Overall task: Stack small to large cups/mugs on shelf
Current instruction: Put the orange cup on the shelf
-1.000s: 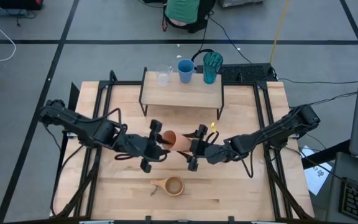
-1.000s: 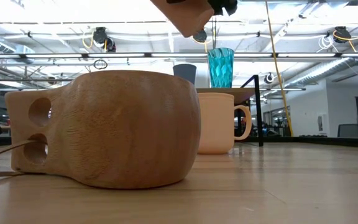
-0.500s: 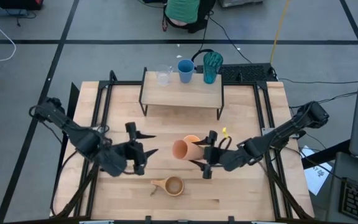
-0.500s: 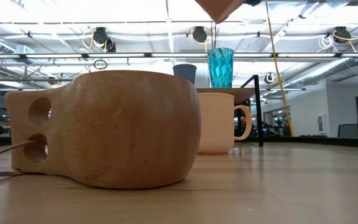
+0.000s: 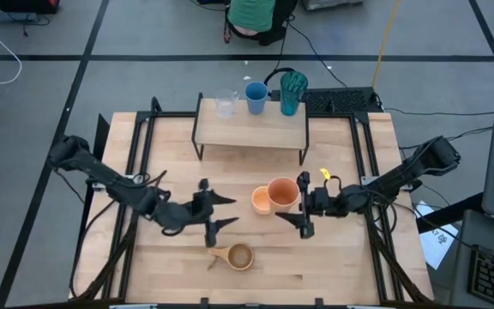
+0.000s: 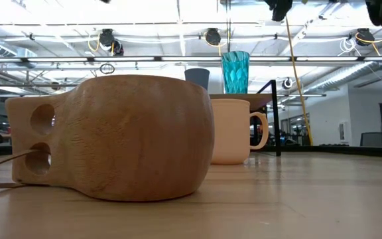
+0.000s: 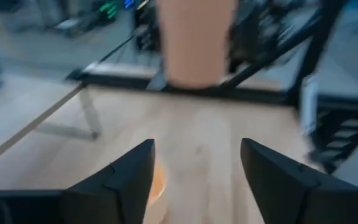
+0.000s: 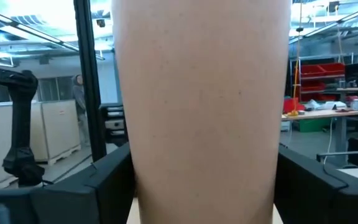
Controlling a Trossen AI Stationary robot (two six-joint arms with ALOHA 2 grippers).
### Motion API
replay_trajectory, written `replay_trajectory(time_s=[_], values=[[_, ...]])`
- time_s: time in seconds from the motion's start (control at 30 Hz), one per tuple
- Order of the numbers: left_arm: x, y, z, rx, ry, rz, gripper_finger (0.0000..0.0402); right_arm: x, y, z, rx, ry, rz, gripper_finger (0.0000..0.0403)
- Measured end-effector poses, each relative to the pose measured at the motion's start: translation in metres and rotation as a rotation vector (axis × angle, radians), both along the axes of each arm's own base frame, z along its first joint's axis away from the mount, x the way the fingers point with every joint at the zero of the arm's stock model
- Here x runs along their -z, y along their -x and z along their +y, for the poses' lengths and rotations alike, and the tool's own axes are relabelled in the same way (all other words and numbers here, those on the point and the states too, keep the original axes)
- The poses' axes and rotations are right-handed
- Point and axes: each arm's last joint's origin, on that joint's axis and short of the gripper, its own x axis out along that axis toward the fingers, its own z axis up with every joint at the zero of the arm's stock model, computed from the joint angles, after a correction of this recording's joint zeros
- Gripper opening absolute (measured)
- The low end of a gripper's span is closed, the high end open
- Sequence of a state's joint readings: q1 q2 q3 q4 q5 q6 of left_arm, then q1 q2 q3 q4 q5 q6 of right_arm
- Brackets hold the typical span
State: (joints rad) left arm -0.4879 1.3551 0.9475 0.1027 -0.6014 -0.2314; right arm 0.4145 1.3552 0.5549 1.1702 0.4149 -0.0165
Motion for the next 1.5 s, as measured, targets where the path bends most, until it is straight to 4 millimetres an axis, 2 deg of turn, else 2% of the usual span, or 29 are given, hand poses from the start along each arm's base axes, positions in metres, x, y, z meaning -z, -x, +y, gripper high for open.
replay_trajectory(time_s=[0.13, 0.3, 0.47, 0.7, 0.87, 1.2, 1.5], values=[[0.007, -0.009, 0.019, 0.085, 0.030, -0.125, 0.0275, -0.001, -0.001, -0.003, 0.015, 0.008, -0.004, 0.0290], [0.021, -0.015, 0.045, 0.090, 0.079, -0.166, 0.0330, -0.002, -0.002, -0.007, 0.027, -0.005, -0.019, 0.0290], [0.034, -0.027, 0.052, 0.105, 0.112, -0.187, 0.0392, 0.000, -0.005, -0.011, 0.037, -0.034, -0.022, 0.0290], [0.047, -0.043, 0.054, 0.151, 0.120, -0.230, 0.0378, 0.009, -0.014, -0.016, 0.056, -0.064, -0.028, 0.0290], [0.054, -0.049, 0.057, 0.146, 0.124, -0.236, 0.0393, 0.012, -0.017, -0.017, 0.036, -0.080, -0.043, 0.0290], [0.054, -0.059, 0.073, 0.137, 0.147, -0.279, 0.0397, 0.012, -0.019, -0.019, 0.038, -0.089, -0.047, 0.0290], [0.049, -0.096, 0.082, 0.267, 0.155, -0.291, 0.0397, 0.014, -0.021, -0.023, 0.030, -0.098, -0.036, 0.0290]])
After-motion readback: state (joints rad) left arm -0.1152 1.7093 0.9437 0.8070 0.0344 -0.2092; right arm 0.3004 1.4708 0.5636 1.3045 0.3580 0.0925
